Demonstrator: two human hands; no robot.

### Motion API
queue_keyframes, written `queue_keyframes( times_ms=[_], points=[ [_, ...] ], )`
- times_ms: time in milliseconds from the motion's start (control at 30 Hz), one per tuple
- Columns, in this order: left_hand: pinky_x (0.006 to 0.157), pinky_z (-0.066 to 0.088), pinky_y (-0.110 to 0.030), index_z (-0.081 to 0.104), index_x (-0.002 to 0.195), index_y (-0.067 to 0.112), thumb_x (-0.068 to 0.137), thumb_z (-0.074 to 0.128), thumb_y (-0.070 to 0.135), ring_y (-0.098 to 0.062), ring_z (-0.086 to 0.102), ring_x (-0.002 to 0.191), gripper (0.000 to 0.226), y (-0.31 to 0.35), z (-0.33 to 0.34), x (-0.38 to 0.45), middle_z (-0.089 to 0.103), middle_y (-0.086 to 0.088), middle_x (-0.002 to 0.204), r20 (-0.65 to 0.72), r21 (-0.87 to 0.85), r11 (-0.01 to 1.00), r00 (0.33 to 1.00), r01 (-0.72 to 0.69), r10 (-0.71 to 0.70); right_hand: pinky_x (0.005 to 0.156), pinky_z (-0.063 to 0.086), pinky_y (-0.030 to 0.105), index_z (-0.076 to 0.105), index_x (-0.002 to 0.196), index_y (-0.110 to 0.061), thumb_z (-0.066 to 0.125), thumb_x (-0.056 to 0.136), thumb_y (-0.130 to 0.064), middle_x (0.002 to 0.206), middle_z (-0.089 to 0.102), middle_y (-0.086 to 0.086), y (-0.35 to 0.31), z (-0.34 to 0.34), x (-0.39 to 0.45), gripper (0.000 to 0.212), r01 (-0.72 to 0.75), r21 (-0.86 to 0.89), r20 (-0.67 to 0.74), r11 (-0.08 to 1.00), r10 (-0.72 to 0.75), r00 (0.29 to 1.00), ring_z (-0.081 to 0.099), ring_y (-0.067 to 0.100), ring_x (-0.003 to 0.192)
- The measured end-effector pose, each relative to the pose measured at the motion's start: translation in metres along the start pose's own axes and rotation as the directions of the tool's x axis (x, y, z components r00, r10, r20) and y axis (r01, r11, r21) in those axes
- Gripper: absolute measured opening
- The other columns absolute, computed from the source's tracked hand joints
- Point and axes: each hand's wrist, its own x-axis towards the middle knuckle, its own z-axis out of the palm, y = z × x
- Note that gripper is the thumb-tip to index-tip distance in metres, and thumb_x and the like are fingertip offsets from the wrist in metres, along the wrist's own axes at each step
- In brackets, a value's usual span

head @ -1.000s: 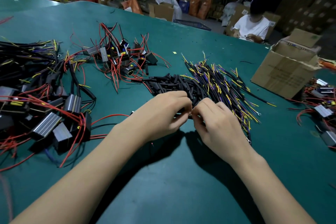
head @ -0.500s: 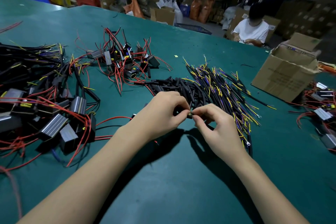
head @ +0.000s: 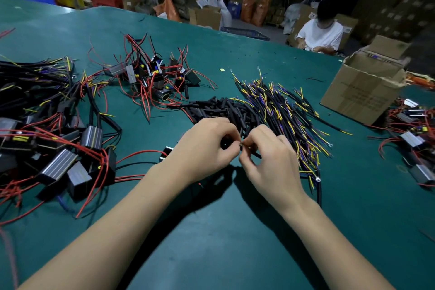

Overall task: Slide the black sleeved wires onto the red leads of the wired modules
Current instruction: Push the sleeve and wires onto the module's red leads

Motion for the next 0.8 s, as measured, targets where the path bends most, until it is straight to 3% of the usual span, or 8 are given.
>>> queue_keyframes(
  times_ms=[100, 200, 267, 333, 433, 600, 800],
  points=[
    [0.073, 0.05, -0.036, 0.069, 0.077, 0.011, 0.081, 0.063, 0.011, -0.015, 0.059, 0.073, 0.008, 0.001, -0.001, 0.002, 0.066, 0.001, 0.075, 0.005, -0.09, 0.989, 0.993, 0.118, -0.118, 0.059, 0.04, 0.037, 0.054, 0.073, -0.01, 0.057, 0.075, -0.007, 0.073, 0.054, 0.006, -0.005, -0.001, 0.003, 0.005, 0.163, -0.26, -0.036, 0.952, -0.178, 0.983, 0.052, 0.029, 0.065],
    [0.069, 0.047, -0.024, 0.069, 0.072, 0.014, 0.081, 0.065, 0.009, -0.007, 0.055, 0.064, 0.011, 0.001, -0.008, 0.004, 0.066, 0.001, 0.068, 0.045, -0.148, 0.972, 0.983, 0.18, -0.176, 0.057, 0.04, 0.037, 0.054, 0.073, -0.01, 0.055, 0.075, -0.005, 0.071, 0.052, 0.008, -0.007, 0.001, 0.005, 0.006, 0.234, -0.355, -0.043, 0.905, -0.266, 0.963, 0.051, 0.03, 0.062],
    [0.065, 0.044, -0.018, 0.07, 0.071, 0.017, 0.082, 0.067, 0.011, -0.006, 0.055, 0.061, 0.013, 0.0, -0.012, 0.005, 0.067, 0.002, 0.066, 0.074, -0.15, 0.965, 0.976, 0.214, -0.204, 0.06, 0.041, 0.037, 0.055, 0.074, -0.01, 0.055, 0.078, -0.004, 0.073, 0.054, 0.006, -0.005, 0.004, 0.004, 0.007, 0.201, -0.258, -0.043, 0.945, -0.22, 0.975, 0.052, 0.028, 0.063],
    [0.063, 0.042, -0.011, 0.074, 0.078, 0.017, 0.083, 0.068, 0.015, -0.007, 0.06, 0.064, 0.008, -0.002, -0.016, 0.003, 0.07, 0.003, 0.071, 0.082, -0.112, 0.968, 0.973, 0.226, -0.218, 0.067, 0.042, 0.039, 0.06, 0.079, -0.01, 0.059, 0.082, -0.005, 0.08, 0.058, 0.0, 0.0, 0.004, 0.002, 0.006, 0.068, 0.023, -0.003, 0.997, -0.068, 0.998, 0.056, 0.022, 0.071],
    [0.064, 0.04, -0.005, 0.074, 0.091, 0.015, 0.085, 0.068, 0.021, -0.007, 0.063, 0.071, 0.011, -0.005, -0.023, 0.002, 0.072, 0.001, 0.079, 0.111, 0.003, 0.974, 0.968, 0.226, -0.225, 0.075, 0.047, 0.045, 0.065, 0.082, -0.01, 0.064, 0.085, -0.005, 0.081, 0.061, -0.004, 0.009, 0.004, -0.003, 0.006, -0.112, 0.342, 0.056, 0.933, 0.099, 0.994, 0.056, 0.008, 0.077],
    [0.063, 0.04, -0.005, 0.075, 0.084, 0.021, 0.086, 0.068, 0.027, -0.002, 0.062, 0.073, 0.01, -0.014, -0.039, 0.001, 0.07, 0.01, 0.077, 0.216, 0.047, 0.961, 0.937, 0.272, -0.276, 0.08, 0.047, 0.045, 0.065, 0.081, -0.014, 0.064, 0.086, -0.007, 0.08, 0.061, -0.008, 0.009, 0.006, -0.006, 0.009, -0.171, 0.407, 0.088, 0.897, 0.147, 0.985, 0.055, 0.001, 0.078],
    [0.073, 0.045, -0.016, 0.076, 0.086, 0.02, 0.085, 0.069, 0.019, -0.007, 0.063, 0.077, 0.007, -0.008, -0.03, 0.001, 0.073, 0.004, 0.081, 0.178, 0.006, 0.981, 0.965, 0.196, -0.194, 0.076, 0.046, 0.046, 0.066, 0.082, -0.013, 0.065, 0.086, -0.006, 0.08, 0.061, -0.007, 0.01, 0.006, -0.006, 0.008, -0.128, 0.367, 0.092, 0.921, 0.101, 0.991, 0.054, 0.003, 0.076]
  ],
)
